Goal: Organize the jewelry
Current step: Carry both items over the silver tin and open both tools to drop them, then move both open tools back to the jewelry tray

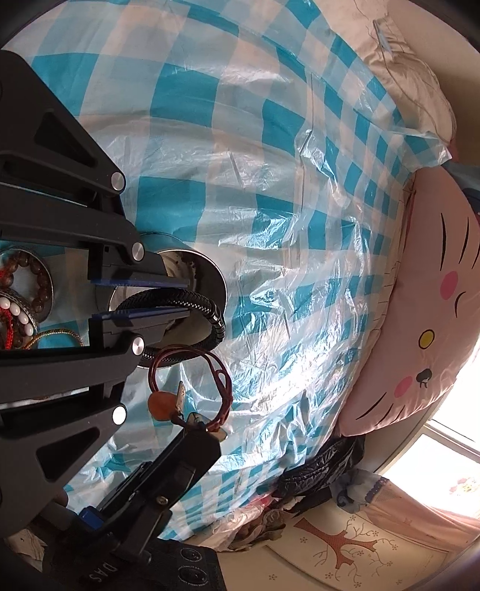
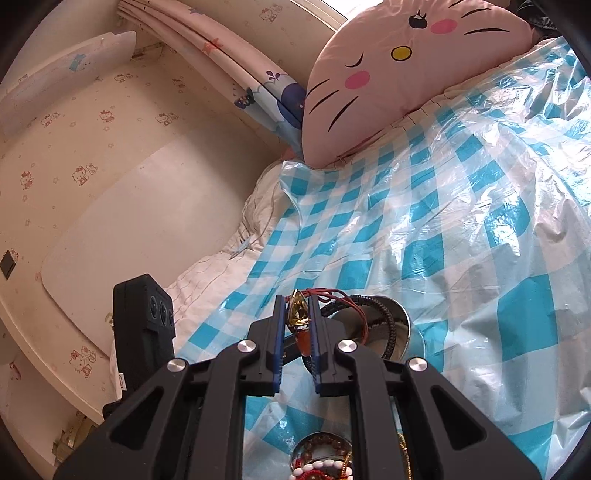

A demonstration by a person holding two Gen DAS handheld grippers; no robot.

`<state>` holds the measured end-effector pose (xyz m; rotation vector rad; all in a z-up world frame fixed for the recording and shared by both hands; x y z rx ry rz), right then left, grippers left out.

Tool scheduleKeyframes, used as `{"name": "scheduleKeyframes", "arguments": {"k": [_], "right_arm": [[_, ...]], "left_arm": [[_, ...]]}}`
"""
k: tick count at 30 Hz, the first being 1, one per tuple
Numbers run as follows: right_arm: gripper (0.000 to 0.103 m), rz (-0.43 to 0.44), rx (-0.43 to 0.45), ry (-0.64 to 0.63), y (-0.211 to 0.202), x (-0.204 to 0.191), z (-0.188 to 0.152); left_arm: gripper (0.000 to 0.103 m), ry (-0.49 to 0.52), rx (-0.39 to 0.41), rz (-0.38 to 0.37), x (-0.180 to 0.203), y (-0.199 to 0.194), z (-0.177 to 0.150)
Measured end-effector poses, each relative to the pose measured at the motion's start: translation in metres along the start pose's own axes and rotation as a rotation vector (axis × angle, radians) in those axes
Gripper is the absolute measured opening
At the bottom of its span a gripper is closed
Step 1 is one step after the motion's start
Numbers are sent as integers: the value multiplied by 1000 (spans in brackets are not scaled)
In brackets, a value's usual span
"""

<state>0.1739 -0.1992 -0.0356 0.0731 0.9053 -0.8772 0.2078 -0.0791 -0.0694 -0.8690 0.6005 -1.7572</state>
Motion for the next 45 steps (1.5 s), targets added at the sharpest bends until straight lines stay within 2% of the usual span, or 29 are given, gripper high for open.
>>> {"name": "scheduleKeyframes", "arguments": {"k": [3, 6, 7, 8, 9, 12, 16, 24, 31, 37, 42, 45], "right_arm": [[13, -28, -30, -6, 12, 7, -1], [15, -48, -121, 1, 35, 14, -11], [33, -73, -152, 0, 43, 17, -16], [55, -104, -169, -7, 48, 19, -20], [56, -117, -174, -17, 49, 19, -23], [56, -125, -127, -54, 40, 12, -17], [57, -142, -72, -26, 25, 17, -9], [62, -193, -37, -12, 0, 22, -8], [64, -207, -27, -3, -9, 22, -11], [64, -246, -55, -30, -16, 21, -19], [65, -336, -127, -65, -25, 27, -37], [67, -421, -184, -100, -33, 35, -54]], "left_arm": [[10, 13, -6, 55, -4, 5, -5], [13, -3, -5, 52, -12, 3, -6], [14, -13, 3, 65, -16, 0, -5], [20, -24, 16, 81, -21, -4, -5], [27, -38, 29, 88, -25, -8, -6], [31, -62, 52, 110, -37, -17, -7], [32, -75, 58, 112, -43, -21, -8], [40, -28, 69, 138, -29, -28, -18], [41, 11, 62, 168, -23, -34, -33], [44, 17, 59, 176, -24, -39, -42], [49, 13, 52, 184, -31, -44, -50], [52, 5, 47, 193, -37, -48, -57]]}}
Point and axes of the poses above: each gripper's, at about its wrist camera, not at the fingertips, and y roughly the way its jaws point, x to its right, z to its top, the point moved 7 cm from there along y, roughly the way its jaws point, and after that the axes turned 4 degrees about z, right-handed, at the moved point
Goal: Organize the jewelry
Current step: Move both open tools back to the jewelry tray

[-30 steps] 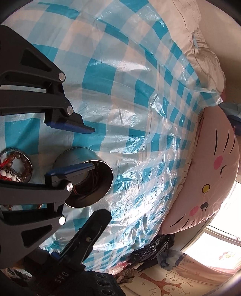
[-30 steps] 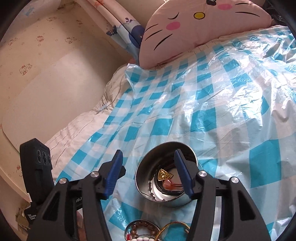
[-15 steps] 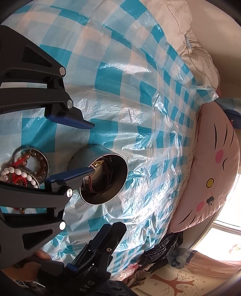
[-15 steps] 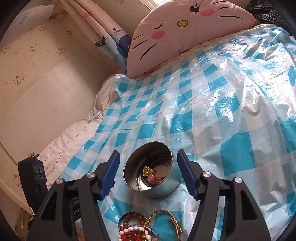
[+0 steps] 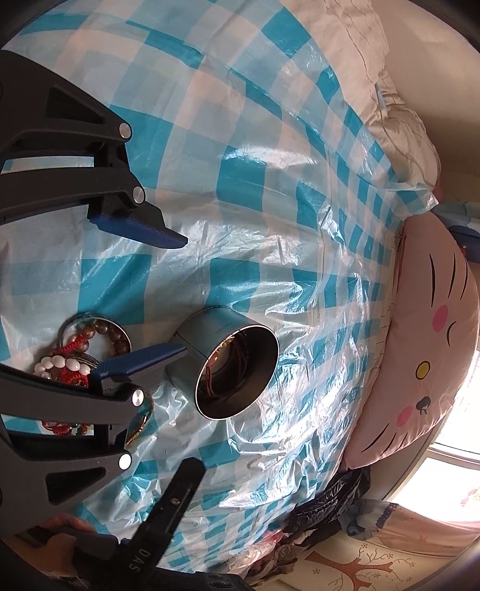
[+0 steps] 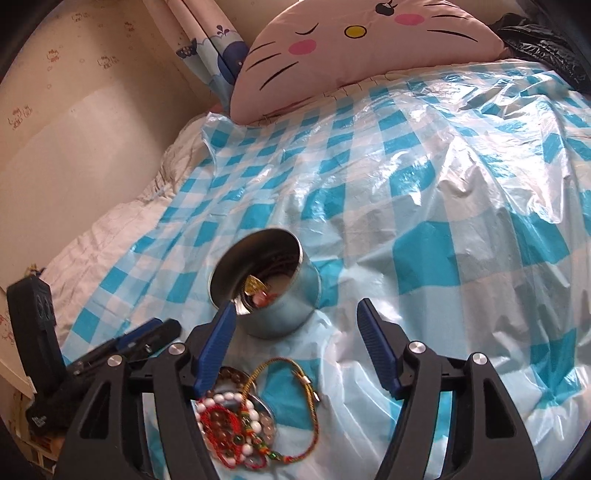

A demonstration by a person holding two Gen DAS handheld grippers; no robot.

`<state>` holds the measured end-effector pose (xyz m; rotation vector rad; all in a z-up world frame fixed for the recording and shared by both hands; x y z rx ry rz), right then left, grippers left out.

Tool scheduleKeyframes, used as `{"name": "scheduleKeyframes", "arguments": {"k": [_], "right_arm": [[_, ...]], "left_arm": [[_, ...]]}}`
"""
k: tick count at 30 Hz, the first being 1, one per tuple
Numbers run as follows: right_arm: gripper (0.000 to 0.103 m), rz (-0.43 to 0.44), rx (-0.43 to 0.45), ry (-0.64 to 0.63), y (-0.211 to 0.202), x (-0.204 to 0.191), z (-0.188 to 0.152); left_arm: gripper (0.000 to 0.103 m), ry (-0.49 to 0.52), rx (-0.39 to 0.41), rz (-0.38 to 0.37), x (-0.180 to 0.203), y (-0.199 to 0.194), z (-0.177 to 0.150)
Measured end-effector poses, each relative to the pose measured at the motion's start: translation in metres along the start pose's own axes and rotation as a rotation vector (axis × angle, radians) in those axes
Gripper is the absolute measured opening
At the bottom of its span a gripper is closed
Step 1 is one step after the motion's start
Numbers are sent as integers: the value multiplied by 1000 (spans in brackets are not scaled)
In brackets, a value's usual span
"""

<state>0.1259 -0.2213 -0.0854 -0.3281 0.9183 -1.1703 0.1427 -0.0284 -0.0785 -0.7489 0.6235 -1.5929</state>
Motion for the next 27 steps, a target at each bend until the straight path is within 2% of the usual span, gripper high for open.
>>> {"name": "scheduleKeyframes", "arguments": {"k": [4, 9, 13, 16, 22, 27], "right_arm": [[67, -74, -81, -53, 7, 7, -22], [68, -142, -121, -155, 17, -2, -30], [70, -277, -175, -233, 27, 3, -38], [75, -327, -180, -241, 26, 9, -38], [84, -390, -171, -204, 15, 27, -36], [85, -370, -149, -133, 5, 40, -34]], "left_arm": [[53, -6, -7, 4, -5, -3, -6], [55, 17, -12, 11, -4, -8, -14], [56, 37, -18, -2, -2, -12, -19], [56, 70, -23, -20, 5, -15, -25], [60, 221, -15, -120, 39, -32, -42], [69, 386, 3, -189, 73, -45, -58]]}}
Point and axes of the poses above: each gripper's, at about its wrist camera, not at the fingertips, and y roughly the way its jaws point, x to its right, z to its top, the point moved 7 cm from there along y, roughly the way its jaws point, and after that the axes turned 4 degrees about z, right-handed, at the moved point
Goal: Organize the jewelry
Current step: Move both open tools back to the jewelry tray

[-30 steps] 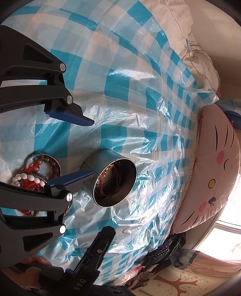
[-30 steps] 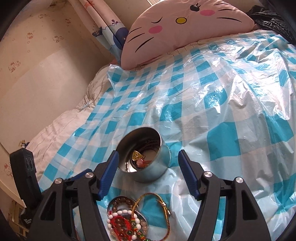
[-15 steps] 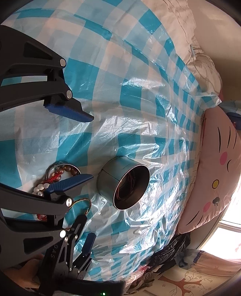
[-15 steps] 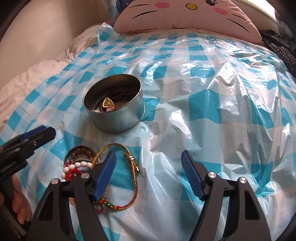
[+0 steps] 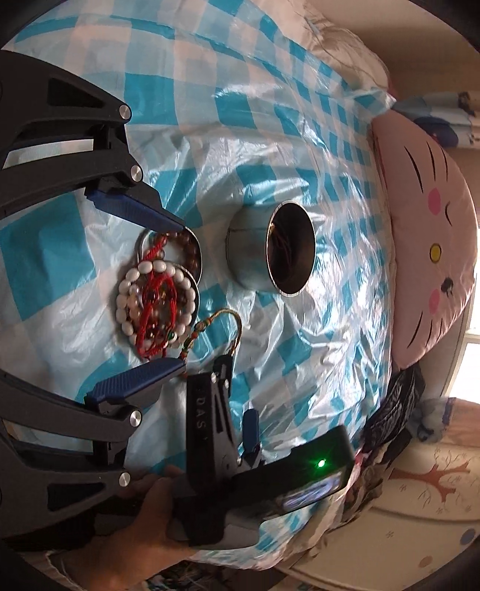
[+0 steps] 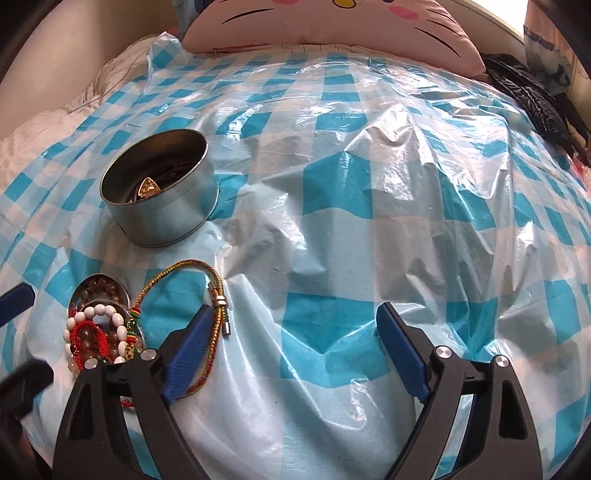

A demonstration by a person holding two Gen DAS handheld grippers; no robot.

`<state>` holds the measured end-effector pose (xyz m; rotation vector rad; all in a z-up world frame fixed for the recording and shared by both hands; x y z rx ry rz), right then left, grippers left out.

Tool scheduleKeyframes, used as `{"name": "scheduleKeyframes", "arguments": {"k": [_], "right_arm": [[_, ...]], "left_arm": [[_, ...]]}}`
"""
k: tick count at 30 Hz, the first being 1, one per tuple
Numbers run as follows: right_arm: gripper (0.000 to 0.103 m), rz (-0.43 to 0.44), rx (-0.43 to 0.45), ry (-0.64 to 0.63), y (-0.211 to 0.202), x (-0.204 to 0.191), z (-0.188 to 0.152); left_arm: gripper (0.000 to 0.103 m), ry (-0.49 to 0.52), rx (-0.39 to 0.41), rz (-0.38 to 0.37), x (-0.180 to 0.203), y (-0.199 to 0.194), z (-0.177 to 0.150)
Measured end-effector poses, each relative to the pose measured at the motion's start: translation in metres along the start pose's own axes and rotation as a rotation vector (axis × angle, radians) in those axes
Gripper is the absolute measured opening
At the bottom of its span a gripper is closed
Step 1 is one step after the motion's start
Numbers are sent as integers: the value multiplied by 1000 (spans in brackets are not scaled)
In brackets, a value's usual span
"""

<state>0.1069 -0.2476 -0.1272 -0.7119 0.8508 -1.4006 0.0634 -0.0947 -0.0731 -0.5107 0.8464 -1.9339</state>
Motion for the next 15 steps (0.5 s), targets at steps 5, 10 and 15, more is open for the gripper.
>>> {"name": "scheduleKeyframes", "arguments": {"k": [5, 10, 15], "right_arm": [[86, 21, -1, 24, 0, 2, 0], [86, 37, 0, 40, 1, 3, 0], [86, 50, -1, 55, 2, 5, 0]], "left_arm": [[70, 102, -40, 27, 20, 11, -4], [70, 158, -85, 83, 29, 27, -10], [35, 57, -106, 50, 14, 30, -11]]}}
Point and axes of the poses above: each gripper's, at about its wrist camera, not at the fingertips, and y roughly the way its jaws point, x to its right, z to its top, the point moved 7 cm from there along y, roughly the way its jaws point, and after that the axes turned 4 degrees about z, right-handed, at the moved point
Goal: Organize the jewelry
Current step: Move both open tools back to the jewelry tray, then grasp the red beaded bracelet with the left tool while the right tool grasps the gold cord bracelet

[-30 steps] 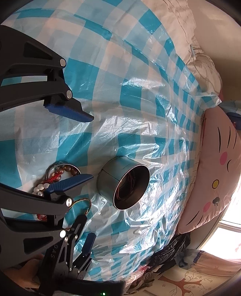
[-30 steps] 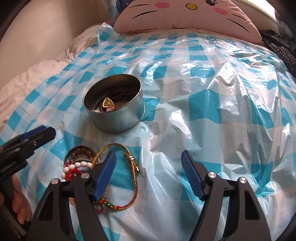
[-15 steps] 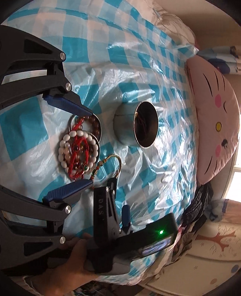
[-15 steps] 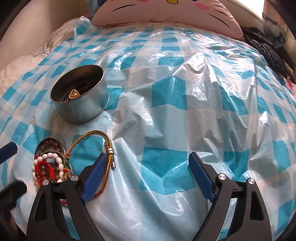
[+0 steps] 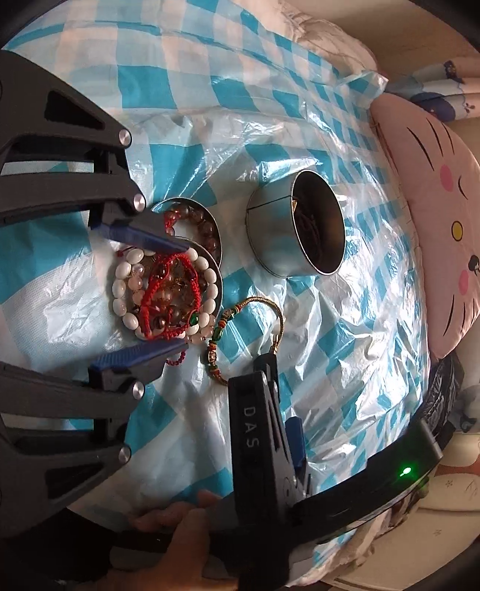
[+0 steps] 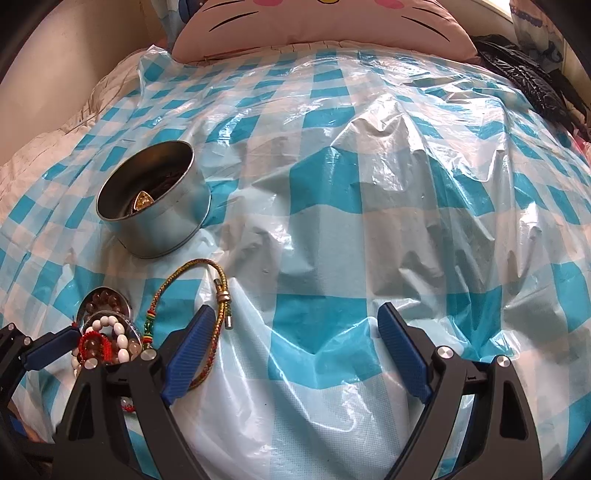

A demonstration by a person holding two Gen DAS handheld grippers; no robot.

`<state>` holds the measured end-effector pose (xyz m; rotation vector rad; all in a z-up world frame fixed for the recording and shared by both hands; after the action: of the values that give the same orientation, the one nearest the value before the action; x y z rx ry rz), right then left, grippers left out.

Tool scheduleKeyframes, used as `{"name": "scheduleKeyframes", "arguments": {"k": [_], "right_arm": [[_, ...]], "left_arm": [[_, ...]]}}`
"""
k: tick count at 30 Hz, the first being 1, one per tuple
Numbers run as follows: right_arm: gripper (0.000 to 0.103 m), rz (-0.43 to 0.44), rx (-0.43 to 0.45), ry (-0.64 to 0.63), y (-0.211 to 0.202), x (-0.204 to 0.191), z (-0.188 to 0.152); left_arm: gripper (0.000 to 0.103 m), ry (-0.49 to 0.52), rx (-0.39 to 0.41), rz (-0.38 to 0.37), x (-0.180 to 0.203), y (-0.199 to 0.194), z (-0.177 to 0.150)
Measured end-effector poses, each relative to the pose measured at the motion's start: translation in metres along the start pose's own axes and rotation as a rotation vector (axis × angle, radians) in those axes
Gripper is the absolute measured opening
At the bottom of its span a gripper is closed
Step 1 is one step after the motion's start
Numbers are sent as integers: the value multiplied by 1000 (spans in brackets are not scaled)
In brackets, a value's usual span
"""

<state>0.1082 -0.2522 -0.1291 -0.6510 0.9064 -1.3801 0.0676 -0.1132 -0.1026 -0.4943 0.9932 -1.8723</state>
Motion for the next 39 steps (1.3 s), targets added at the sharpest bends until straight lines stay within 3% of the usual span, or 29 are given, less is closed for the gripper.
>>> {"name": "scheduleKeyframes", "arguments": {"k": [3, 6, 12, 17, 24, 29, 31, 33, 36, 39], "right_arm": [[86, 5, 0, 6, 0, 1, 0], [86, 9, 3, 10, 0, 1, 1], [86, 14, 37, 15, -8, 2, 5], [86, 57, 90, -21, -20, -10, 9], [85, 122, 53, -117, -11, -40, 4], [53, 114, -2, -125, 2, -42, -2], [49, 110, -7, -127, 4, -42, -2], [38, 113, -11, -130, 5, -43, -2], [14, 156, -9, -118, 3, -45, -2], [9, 226, -1, -69, -2, -43, -1]], "left_arm": [[23, -86, -8, -65, -12, -1, -2], [15, -135, 0, -81, -20, -7, -6], [12, -269, 47, -124, -46, -22, -6], [12, -353, 77, -99, -67, -26, -5], [12, -411, 85, -80, -81, -24, -5], [12, -399, 82, -86, -78, -23, -5], [12, -397, 82, -89, -78, -23, -5], [12, -398, 82, -94, -77, -23, -5], [12, -399, 82, -96, -77, -23, -5], [12, -398, 83, -94, -77, -24, -5]]}}
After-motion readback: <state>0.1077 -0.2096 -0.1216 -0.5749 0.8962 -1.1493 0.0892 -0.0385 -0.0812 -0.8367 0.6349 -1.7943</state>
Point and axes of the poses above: each gripper's, at about its wrist camera, not at the fingertips, and y roughly the way its jaws point, x to its right, z to its top, the point moved 7 cm from there along y, roughly the way its jaws point, and after that the axes turned 4 degrees about z, right-handed, at the moved point
